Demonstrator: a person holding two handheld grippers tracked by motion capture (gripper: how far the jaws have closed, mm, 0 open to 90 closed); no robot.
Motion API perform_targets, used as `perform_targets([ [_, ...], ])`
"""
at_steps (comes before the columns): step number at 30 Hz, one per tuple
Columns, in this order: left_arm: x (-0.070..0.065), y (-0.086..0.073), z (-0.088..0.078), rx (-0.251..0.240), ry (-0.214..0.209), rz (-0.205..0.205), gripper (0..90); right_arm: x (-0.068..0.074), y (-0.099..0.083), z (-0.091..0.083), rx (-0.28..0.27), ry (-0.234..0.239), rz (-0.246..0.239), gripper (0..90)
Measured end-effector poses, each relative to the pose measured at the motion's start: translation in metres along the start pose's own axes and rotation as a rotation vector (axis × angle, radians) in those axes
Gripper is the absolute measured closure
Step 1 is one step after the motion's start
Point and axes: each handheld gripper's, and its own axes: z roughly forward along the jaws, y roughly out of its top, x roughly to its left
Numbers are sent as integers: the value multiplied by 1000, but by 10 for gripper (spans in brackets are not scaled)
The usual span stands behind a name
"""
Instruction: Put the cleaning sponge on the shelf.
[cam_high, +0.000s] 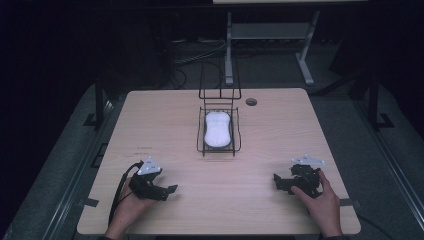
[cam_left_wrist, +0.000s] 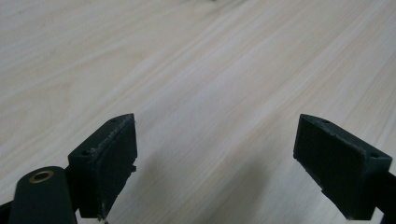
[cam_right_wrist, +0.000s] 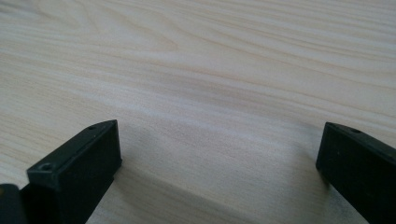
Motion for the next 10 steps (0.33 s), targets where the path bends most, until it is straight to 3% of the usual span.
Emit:
perform_targets([
  [5,0,-4,6,39,19,28,127,0,0,0,-1,-1,-2,0],
  [10,2,-8,6,3,13,31,127,0,0,0,-1,0,-2,0],
])
